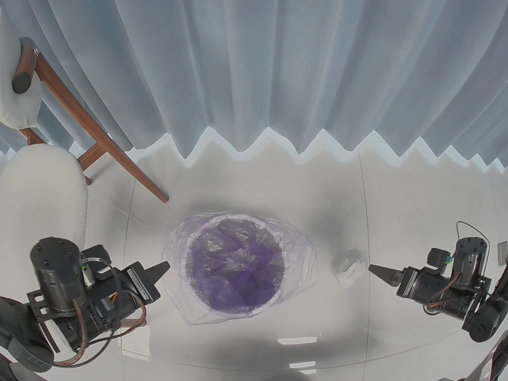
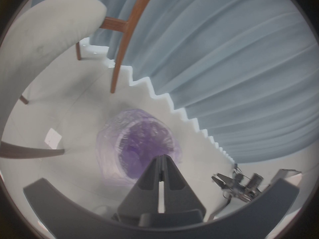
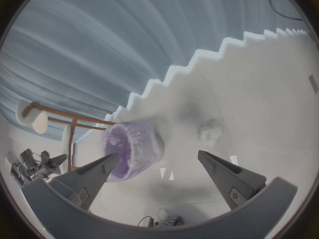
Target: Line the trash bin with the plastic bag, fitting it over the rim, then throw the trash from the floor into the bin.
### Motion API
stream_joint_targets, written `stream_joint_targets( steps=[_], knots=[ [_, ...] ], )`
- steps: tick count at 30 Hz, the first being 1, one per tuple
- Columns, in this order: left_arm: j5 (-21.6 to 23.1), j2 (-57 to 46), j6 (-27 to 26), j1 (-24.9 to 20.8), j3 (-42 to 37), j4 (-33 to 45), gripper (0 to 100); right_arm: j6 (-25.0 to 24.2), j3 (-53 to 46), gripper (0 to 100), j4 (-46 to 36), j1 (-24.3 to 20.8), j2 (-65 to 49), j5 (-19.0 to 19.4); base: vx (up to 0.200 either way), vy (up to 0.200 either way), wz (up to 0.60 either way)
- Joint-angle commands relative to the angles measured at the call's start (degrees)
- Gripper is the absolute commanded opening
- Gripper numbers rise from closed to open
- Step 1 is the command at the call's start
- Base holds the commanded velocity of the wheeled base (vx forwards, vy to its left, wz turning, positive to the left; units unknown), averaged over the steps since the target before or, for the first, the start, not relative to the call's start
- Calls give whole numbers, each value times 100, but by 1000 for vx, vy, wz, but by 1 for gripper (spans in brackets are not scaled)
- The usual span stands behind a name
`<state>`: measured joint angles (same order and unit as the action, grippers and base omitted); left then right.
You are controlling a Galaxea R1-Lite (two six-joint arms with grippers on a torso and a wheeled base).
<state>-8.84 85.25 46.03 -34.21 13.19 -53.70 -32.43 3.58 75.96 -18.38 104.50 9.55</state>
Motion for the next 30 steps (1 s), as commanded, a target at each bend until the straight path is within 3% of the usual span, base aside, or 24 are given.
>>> stream_joint_targets(
  steps=[1, 2, 3, 5, 10, 20, 25, 30],
  knots=[
    [857, -1133, -279, 353, -212, 9, 0, 219, 582, 100, -1031, 986, -1019, 127, 0, 0, 0],
    [901, -1195, -279, 353, -238, 35, 0, 219, 635, 100, -1145, 1012, -1028, 127, 0, 0, 0],
    [1235, -1467, -253, 380, -414, 53, 0, 263, 934, 100, -1892, 1153, -1133, 127, 0, 0, 0],
    [1508, -1573, -279, 547, -537, 53, 0, 413, 1338, 100, -2639, 1179, -1212, 109, 0, 0, 0],
    [1657, -1582, -244, 766, -598, 53, 0, 711, 2252, 100, -3773, 1179, -764, -102, -40, -40, 0],
    [1666, -1617, -261, 766, -748, 53, 0, 1854, 3430, 100, -3843, 1021, 712, -260, -200, -200, 0],
    [1622, -1740, -305, 766, -897, 61, 0, 1889, 3869, 100, -3861, 748, 1117, -260, -200, -200, 0],
    [1481, -1757, -472, 1021, -1099, 61, 0, 1880, 4282, 100, -3825, 309, 1565, -287, 0, 0, 0]
  ],
)
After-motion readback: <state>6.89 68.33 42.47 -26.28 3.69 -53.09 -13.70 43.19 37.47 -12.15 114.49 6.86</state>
